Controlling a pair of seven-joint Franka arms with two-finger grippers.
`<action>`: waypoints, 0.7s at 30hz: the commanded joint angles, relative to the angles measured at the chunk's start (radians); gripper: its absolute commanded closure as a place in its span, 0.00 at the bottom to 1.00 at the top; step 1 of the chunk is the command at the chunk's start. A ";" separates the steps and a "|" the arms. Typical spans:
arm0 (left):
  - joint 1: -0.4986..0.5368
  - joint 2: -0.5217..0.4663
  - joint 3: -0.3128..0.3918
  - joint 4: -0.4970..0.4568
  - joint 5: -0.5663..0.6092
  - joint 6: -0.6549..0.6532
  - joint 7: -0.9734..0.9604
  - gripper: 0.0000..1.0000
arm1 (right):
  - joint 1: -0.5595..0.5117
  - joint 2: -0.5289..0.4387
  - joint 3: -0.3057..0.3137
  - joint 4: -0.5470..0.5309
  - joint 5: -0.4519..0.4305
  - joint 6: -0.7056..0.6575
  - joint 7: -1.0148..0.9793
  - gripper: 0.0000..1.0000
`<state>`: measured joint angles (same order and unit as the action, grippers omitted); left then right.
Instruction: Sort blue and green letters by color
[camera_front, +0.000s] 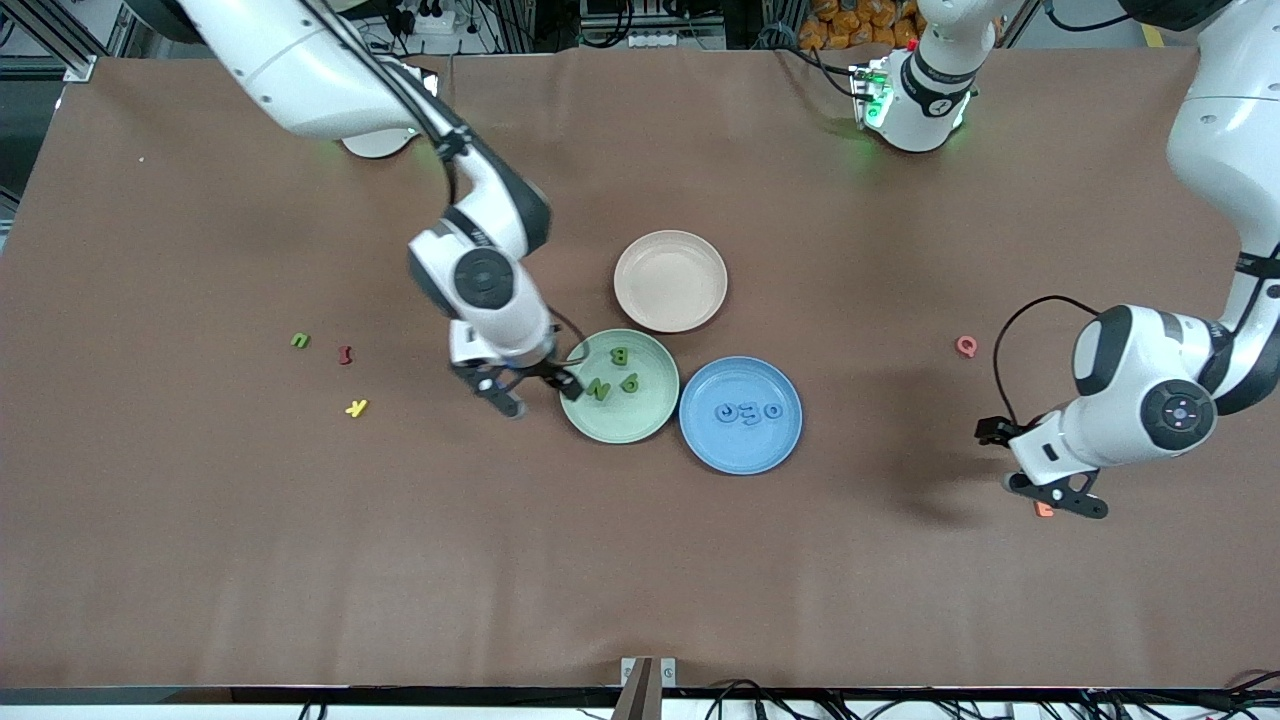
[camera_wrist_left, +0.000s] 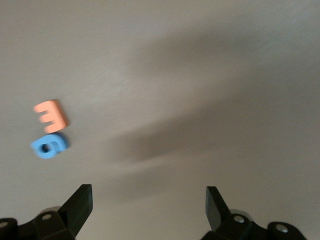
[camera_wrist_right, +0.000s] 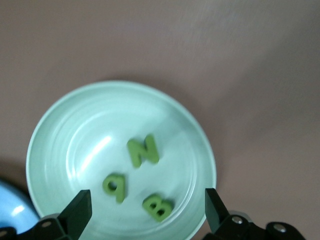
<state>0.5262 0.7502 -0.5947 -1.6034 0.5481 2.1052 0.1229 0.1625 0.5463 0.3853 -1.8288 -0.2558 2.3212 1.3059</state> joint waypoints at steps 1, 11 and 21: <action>-0.014 0.009 0.039 0.013 0.046 0.030 0.043 0.00 | -0.156 -0.144 0.036 -0.197 -0.008 0.007 -0.193 0.00; -0.015 0.058 0.095 0.059 0.062 0.122 0.119 0.00 | -0.368 -0.275 0.058 -0.368 -0.013 0.009 -0.496 0.00; -0.009 0.092 0.111 0.066 0.056 0.156 0.144 0.00 | -0.572 -0.388 0.058 -0.483 -0.013 0.013 -0.842 0.00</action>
<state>0.5233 0.8148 -0.4874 -1.5653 0.5864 2.2492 0.2428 -0.3003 0.2528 0.4209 -2.2164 -0.2590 2.3207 0.6169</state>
